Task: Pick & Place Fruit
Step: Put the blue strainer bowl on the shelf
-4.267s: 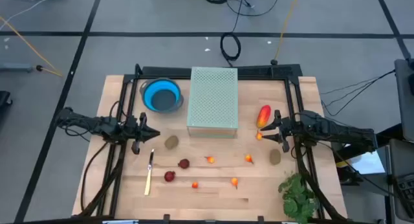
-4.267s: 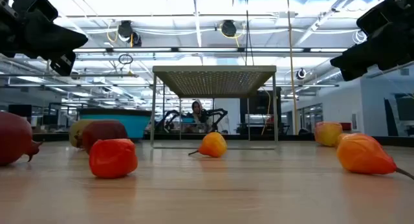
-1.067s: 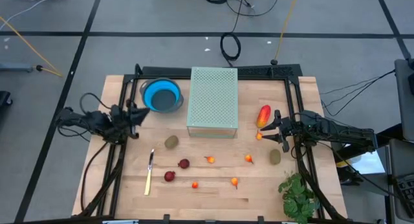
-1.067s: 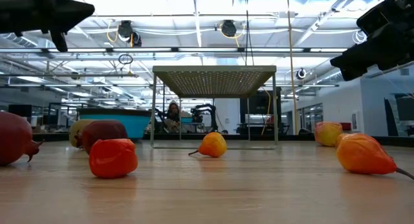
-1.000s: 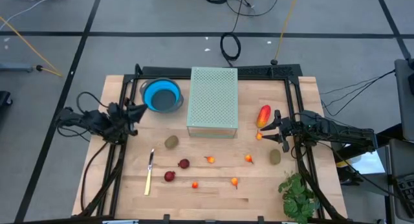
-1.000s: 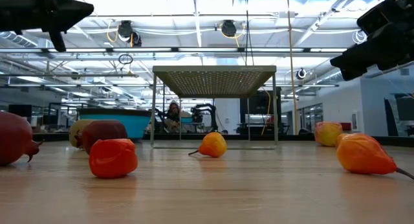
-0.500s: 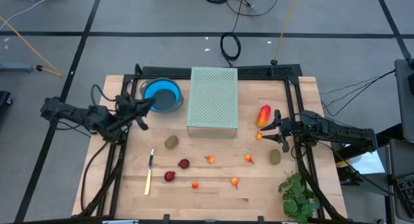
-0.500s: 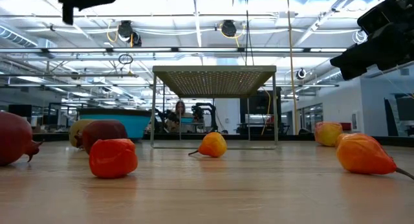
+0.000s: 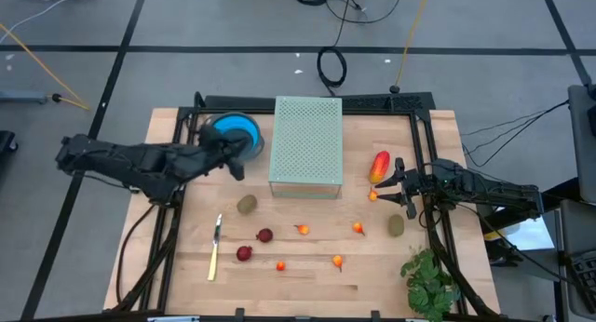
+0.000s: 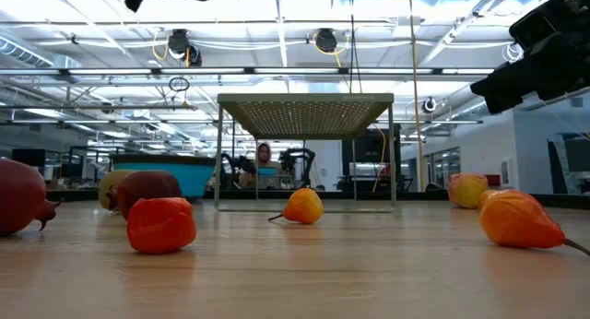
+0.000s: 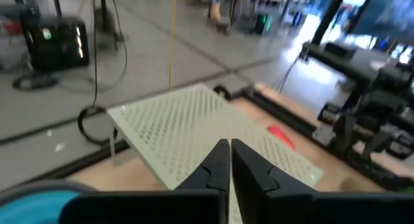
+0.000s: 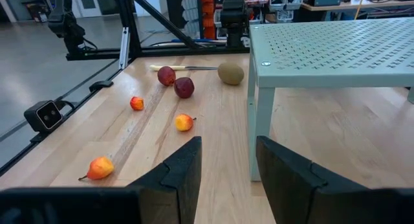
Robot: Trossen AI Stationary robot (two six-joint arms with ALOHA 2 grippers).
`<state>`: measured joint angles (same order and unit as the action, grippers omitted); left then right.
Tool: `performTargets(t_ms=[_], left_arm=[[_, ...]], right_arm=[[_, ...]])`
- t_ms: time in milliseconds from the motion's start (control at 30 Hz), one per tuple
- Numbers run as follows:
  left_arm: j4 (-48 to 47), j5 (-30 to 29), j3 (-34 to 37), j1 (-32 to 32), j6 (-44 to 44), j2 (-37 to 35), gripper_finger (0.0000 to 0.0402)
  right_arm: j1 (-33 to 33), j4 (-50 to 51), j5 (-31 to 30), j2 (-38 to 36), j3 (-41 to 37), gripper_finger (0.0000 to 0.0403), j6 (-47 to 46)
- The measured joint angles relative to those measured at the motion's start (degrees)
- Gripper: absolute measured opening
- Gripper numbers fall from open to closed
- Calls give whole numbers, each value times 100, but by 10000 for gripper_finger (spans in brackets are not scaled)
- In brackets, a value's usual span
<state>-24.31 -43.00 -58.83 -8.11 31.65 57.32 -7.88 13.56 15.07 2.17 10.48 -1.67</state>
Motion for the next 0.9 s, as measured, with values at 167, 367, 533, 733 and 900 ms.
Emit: performTargets(t_ms=[167, 367, 533, 733, 900], left_arm=[[-1137, 638, -690, 507, 649, 467, 3], [-2165, 1341, -1105, 1134, 1347, 806, 1], [-2777, 1844, -1117, 1697, 2031, 884, 1], [-3619, 2203, -1117, 2310, 2784, 883, 1], [-4140, 2217, -1117, 2683, 3118, 881, 1]], right_arm=[[-1, 0, 2, 0, 0, 139, 0], [-2, 0, 2, 0, 0, 139, 0], [0, 0, 2, 0, 0, 139, 0], [0, 0, 2, 0, 0, 139, -1], [0, 0, 2, 0, 1, 139, 0]])
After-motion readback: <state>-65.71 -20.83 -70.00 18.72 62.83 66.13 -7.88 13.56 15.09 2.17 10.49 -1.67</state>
